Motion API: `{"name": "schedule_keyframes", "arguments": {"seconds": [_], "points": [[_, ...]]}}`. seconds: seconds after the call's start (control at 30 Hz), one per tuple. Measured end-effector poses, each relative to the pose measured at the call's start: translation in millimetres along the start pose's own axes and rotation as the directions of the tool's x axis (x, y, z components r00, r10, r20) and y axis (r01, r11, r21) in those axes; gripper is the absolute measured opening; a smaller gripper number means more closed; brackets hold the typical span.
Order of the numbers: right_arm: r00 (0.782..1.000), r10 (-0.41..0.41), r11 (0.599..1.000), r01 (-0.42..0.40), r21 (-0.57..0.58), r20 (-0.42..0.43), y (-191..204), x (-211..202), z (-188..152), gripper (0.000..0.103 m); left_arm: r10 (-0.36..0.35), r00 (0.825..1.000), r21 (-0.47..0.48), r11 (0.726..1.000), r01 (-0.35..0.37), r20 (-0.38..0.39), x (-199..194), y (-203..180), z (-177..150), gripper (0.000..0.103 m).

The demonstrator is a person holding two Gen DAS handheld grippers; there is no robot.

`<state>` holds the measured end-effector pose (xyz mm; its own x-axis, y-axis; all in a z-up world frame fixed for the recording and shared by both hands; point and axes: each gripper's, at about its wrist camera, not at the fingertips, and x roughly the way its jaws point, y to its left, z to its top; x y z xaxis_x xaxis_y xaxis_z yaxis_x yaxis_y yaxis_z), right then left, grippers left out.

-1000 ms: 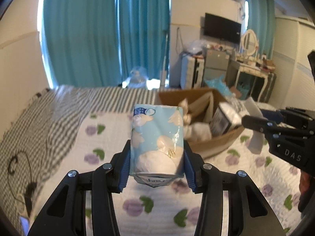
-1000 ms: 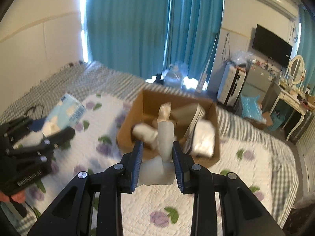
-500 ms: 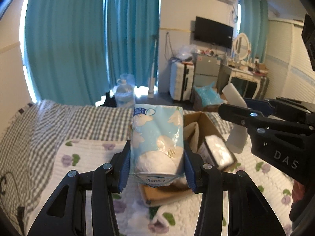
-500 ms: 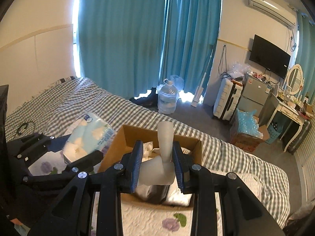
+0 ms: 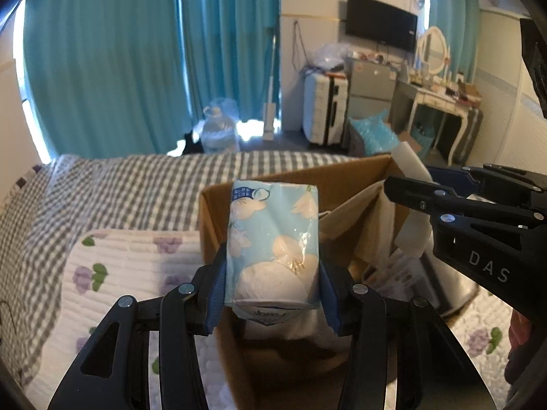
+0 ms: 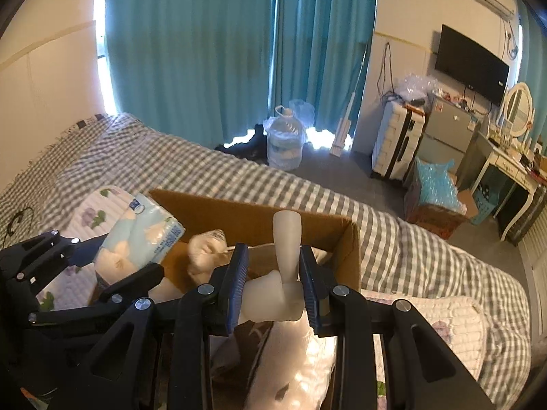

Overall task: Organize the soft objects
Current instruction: 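Carry the towel and tissue pack over the box and open both tools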

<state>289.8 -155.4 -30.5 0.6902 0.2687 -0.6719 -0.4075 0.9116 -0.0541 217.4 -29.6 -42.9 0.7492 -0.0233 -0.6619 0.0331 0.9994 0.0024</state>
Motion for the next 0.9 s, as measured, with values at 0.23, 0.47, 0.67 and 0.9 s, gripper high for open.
{"name": "schedule_keyframes", "arguments": {"seconds": [0.23,0.47,0.67,0.9], "points": [[1.0,0.029,1.0,-0.029,0.01,-0.007,-6.6,16.5,-4.3,0.033,-0.009,1.0,-0.015,1.0,0.008,-0.022,14.2,-3.1,-3.3,0.046],[1.0,0.023,1.0,-0.023,0.011,-0.005,-3.0,10.8,-3.3,0.036,-0.031,0.999,-0.039,0.999,0.03,-0.011,6.8,-4.2,-2.3,0.052],[0.999,-0.006,1.0,0.005,0.027,0.046,1.0,-21.0,6.4,0.063,-0.01,0.999,-0.058,0.998,0.012,0.03,-18.9,1.7,5.8,0.057],[0.989,-0.058,0.998,0.056,0.018,0.136,16.0,-99.6,29.2,0.078,0.013,0.989,-0.054,0.999,-0.006,0.146,-88.6,11.2,24.1,0.074]]}}
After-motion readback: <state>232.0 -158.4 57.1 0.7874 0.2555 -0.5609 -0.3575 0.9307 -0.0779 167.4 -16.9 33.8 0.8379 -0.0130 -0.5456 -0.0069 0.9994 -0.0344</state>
